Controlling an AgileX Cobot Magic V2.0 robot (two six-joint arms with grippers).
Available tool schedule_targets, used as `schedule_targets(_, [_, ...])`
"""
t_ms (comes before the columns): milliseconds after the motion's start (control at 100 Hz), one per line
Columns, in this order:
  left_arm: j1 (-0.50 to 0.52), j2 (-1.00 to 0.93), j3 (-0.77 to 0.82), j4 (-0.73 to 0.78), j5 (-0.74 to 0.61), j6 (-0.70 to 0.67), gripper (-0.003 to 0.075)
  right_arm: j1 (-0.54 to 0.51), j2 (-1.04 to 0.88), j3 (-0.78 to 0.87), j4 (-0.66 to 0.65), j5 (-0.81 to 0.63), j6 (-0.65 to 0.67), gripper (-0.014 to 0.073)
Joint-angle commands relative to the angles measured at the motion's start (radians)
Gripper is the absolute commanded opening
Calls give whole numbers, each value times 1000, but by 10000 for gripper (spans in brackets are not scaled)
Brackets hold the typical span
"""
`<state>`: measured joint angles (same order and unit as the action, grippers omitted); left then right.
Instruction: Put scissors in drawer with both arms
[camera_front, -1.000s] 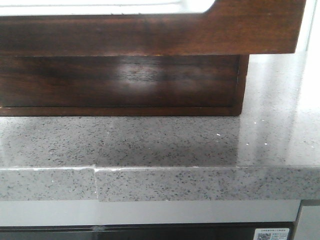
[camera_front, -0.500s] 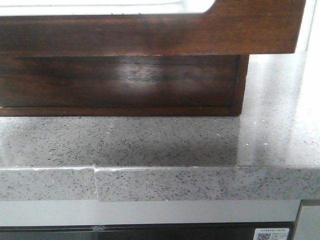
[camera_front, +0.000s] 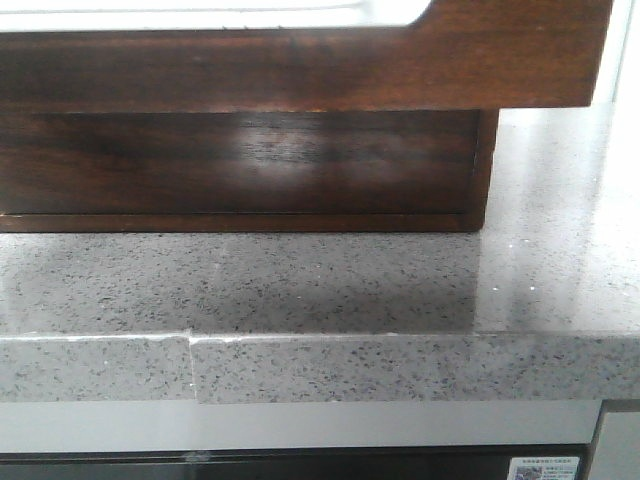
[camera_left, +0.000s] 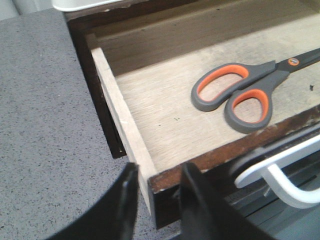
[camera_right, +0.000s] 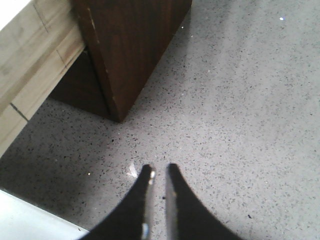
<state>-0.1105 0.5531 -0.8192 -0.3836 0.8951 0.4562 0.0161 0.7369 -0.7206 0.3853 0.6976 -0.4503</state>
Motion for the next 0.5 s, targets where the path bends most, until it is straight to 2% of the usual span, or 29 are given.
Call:
schedule_targets(0, [-5,7,-26,-23,-73,-11,52,-5,-4,-26,24,-66,1,-69])
schedule_targets(90, [-5,7,-26,-23,-73,-11,-20,-5,-4,-26,24,-68,1,-69])
schedule_targets(330, [-5,-7,-35,-23,-66,-11,-20,-5,-4,-26,24,-60,1,-69])
schedule_targets(490, [-5,-93,-35,-18,-75,-15,-20,-5,-4,-26,24,-60,1,-69])
